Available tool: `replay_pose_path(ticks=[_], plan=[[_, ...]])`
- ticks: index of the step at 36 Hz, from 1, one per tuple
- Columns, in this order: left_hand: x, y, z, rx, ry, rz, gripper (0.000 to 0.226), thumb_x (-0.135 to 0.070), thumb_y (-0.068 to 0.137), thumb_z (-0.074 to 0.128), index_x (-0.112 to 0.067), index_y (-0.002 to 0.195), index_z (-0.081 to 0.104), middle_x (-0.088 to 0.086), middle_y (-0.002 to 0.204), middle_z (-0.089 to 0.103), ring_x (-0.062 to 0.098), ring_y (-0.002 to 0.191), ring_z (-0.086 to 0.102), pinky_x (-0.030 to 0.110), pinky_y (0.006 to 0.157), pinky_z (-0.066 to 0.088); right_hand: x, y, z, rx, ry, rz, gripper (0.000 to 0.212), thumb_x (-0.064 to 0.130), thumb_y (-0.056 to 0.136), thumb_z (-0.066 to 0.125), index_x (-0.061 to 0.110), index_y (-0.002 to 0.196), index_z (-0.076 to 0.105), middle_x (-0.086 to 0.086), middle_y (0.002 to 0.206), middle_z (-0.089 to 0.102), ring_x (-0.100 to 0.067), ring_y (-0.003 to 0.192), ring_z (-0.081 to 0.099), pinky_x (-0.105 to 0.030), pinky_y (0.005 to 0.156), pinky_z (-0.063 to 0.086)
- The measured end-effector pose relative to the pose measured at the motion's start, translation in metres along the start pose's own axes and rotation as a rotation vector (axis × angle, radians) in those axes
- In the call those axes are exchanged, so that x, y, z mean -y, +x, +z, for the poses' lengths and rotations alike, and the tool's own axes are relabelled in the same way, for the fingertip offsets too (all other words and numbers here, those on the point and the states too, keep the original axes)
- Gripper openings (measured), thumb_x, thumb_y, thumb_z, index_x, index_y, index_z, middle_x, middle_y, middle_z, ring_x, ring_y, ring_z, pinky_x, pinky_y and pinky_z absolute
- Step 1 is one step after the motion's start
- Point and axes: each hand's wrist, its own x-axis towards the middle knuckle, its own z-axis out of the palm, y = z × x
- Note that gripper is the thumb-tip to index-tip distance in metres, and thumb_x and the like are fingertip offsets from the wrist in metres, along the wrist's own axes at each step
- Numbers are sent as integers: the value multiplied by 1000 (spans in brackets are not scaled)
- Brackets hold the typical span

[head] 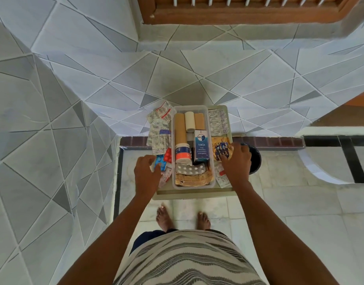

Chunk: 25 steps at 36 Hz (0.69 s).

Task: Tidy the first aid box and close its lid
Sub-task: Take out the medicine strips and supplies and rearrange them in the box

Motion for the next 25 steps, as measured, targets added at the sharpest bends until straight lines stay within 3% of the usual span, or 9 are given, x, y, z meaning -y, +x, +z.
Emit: replay_pose_path(ticks=[3,6,11,16,19,25], plan=[[2,9,5,37,61,-26,30,-20,88,72,-13,116,61,7,116,60,20,107,60,29,88,52,1,10,5,56,-3,53,49,33,83,77,13,124,56,-17,126,55,-38,116,53,-54,93,48],[-1,17,11,64,127,-14,31,-25,88,72,-13,116,63,7,113,61,20,105,58,23,84,44,3,17,11,54,-18,75,46,30,85,76,14,122,54,-14,123,59,-36,115,56,-55,94,48],[-12,22,19,21,217,14,28,-40,89,69,-15,101,70,4,97,65,13,88,54,23,71,39,9,25,16,-9,-18,154,44,26,83,78,14,117,53,-13,119,62,-36,110,58,-55,92,48],[-18,25,25,15,205,-34,23,-39,90,68,-16,94,69,2,92,63,10,79,51,23,69,36,8,28,21,-19,-31,183,41,30,81,80,14,111,57,-13,122,53,-35,112,52,-54,92,46],[-17,27,28,23,163,-63,25,-43,89,68,-18,90,68,-1,87,62,11,75,57,19,63,35,5,32,23,-31,10,194,31,25,82,78,16,103,57,-10,113,59,-33,105,56,-55,90,48],[-12,34,32,37,113,-123,26,-42,89,68,-16,85,69,-1,84,67,15,77,62,23,69,45,1,34,18,-56,86,213,19,12,88,69,21,91,53,0,87,66,-26,84,63,-49,85,50]])
